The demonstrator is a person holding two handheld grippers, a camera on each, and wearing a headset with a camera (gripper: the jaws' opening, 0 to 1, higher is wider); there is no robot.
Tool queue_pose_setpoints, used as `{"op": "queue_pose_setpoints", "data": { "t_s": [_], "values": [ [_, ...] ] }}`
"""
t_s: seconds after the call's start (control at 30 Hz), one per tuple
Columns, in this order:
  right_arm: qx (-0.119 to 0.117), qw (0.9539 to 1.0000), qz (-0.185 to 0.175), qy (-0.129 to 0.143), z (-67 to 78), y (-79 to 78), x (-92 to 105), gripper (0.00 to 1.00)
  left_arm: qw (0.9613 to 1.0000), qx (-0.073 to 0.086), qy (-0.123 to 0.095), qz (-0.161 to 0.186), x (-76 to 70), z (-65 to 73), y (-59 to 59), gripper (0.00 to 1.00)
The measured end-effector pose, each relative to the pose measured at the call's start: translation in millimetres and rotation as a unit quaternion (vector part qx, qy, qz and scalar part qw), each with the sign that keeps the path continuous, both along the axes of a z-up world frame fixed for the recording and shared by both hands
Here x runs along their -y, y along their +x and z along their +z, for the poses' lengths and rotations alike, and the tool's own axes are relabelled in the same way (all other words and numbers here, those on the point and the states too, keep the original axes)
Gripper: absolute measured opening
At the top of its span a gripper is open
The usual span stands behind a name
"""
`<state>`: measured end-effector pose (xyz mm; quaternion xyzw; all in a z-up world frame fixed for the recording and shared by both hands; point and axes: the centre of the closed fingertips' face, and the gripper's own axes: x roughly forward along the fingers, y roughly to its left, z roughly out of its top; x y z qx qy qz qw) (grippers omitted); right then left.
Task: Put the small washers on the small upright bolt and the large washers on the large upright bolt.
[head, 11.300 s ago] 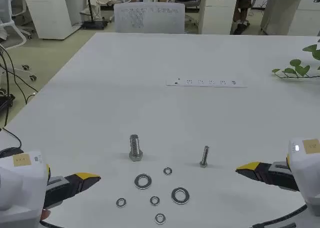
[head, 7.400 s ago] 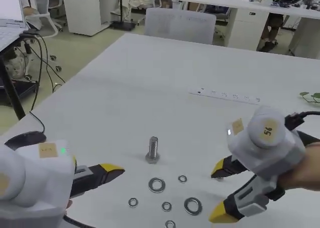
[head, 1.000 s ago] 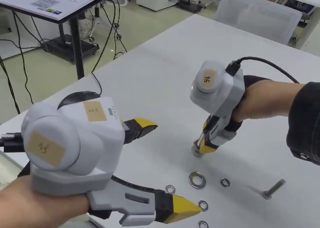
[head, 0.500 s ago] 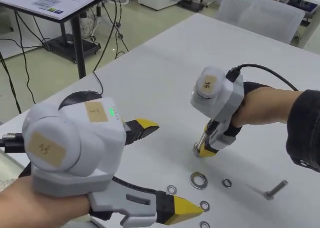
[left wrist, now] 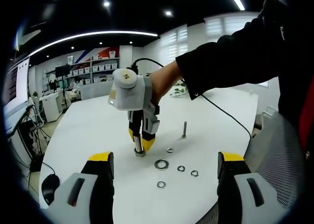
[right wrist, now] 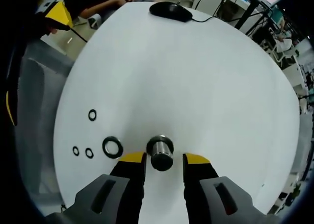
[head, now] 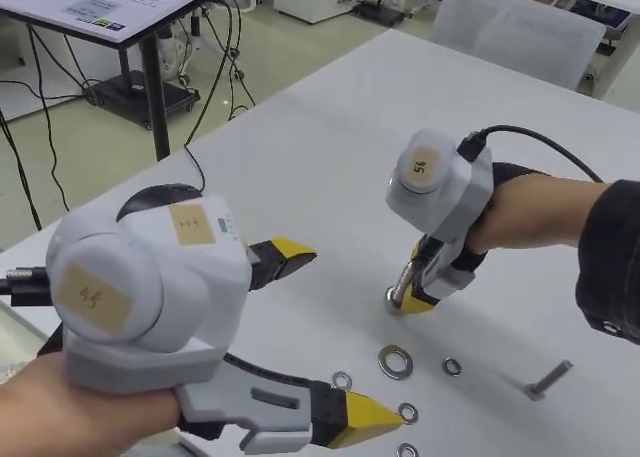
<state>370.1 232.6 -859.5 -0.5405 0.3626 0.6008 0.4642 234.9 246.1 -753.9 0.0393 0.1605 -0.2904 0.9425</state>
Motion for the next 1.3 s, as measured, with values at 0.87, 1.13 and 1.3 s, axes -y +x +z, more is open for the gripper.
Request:
{"op": "queue_pose_setpoints", "data": {
  "t_s": [0.87,1.13,1.3],
  "values": [
    [-0.022,0.9988,-0.042,0.015,2.9,-32.1,38.0,0.32,0.9999,-0.003,0.008,-0.014,2.2,-3.5,-1.0,0.87],
    [-0.024,0.9991,-0.034,0.014,1.4,-50.8,32.8,0.33,0.9998,0.000,0.013,-0.018,1.1,-3.6,-1.8,0.87],
    [-0.025,0.9992,-0.029,0.015,-0.4,-59.5,27.1,0.33,0.9998,0.002,0.012,-0.019,0.1,-3.2,-1.9,0.87]
  ]
}}
